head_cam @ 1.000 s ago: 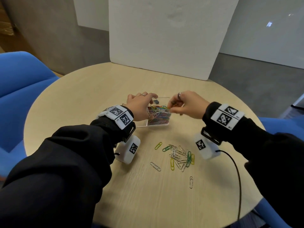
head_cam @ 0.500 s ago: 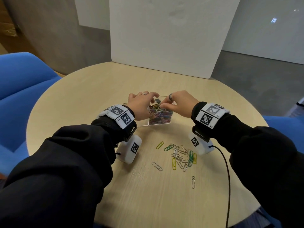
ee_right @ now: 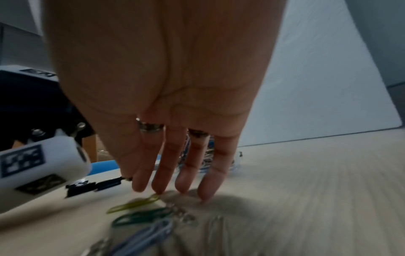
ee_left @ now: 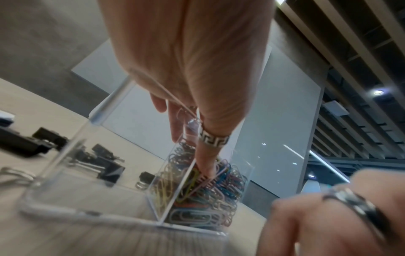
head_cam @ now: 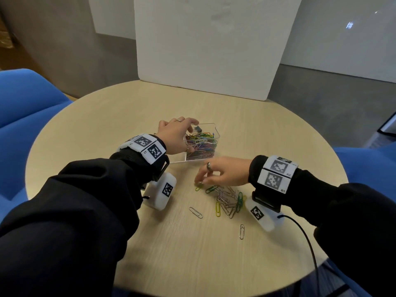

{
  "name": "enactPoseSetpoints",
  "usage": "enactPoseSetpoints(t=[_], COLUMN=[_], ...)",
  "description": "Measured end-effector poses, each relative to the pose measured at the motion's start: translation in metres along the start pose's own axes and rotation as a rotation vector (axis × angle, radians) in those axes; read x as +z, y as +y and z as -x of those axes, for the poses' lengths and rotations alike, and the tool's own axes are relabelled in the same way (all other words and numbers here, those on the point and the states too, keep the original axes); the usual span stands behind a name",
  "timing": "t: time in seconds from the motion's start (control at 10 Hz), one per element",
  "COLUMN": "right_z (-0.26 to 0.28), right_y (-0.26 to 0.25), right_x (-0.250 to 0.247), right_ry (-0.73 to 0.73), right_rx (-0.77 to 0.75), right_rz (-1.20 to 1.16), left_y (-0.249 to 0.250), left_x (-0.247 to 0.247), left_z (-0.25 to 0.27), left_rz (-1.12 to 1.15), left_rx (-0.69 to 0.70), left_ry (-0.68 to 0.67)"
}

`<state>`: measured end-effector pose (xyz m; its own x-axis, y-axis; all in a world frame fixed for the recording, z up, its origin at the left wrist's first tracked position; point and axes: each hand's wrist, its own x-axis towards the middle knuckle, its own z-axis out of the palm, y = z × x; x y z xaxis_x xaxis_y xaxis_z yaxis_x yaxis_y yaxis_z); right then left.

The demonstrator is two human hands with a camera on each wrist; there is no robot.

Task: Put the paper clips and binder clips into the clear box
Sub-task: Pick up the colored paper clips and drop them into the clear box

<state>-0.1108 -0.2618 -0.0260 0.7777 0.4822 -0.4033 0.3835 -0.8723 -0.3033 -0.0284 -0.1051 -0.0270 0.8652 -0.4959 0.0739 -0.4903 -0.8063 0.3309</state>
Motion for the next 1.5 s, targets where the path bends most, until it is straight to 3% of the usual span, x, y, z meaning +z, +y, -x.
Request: enactPoseSetpoints(t=[0.2,0.4,0.7,1.5], right_z=[0.022,0.047,0.067,0.032], right_y=[0.008,0.019,0.015,0.015], right_x=[0.002,0.007,0.033,0.029], right_ry=[-0.086,0.037,-0.065,0.099], right_rx=[0.058,0.133,0.135,0.105], right_rz=[0.025,-0.024,-0.075,-0.153], left_y=[0.0,-0.001,0.0,0.0], left_x=[0.001,0.001,0.002,0.001], left_z=[-0.001,-0.001,-0.001,0.0], left_rz=[0.008,0.007,0.013,0.006], left_rx=[-0.001,-0.002,-0.004,0.004], left_ry=[0.002,0.004,0.006,0.002])
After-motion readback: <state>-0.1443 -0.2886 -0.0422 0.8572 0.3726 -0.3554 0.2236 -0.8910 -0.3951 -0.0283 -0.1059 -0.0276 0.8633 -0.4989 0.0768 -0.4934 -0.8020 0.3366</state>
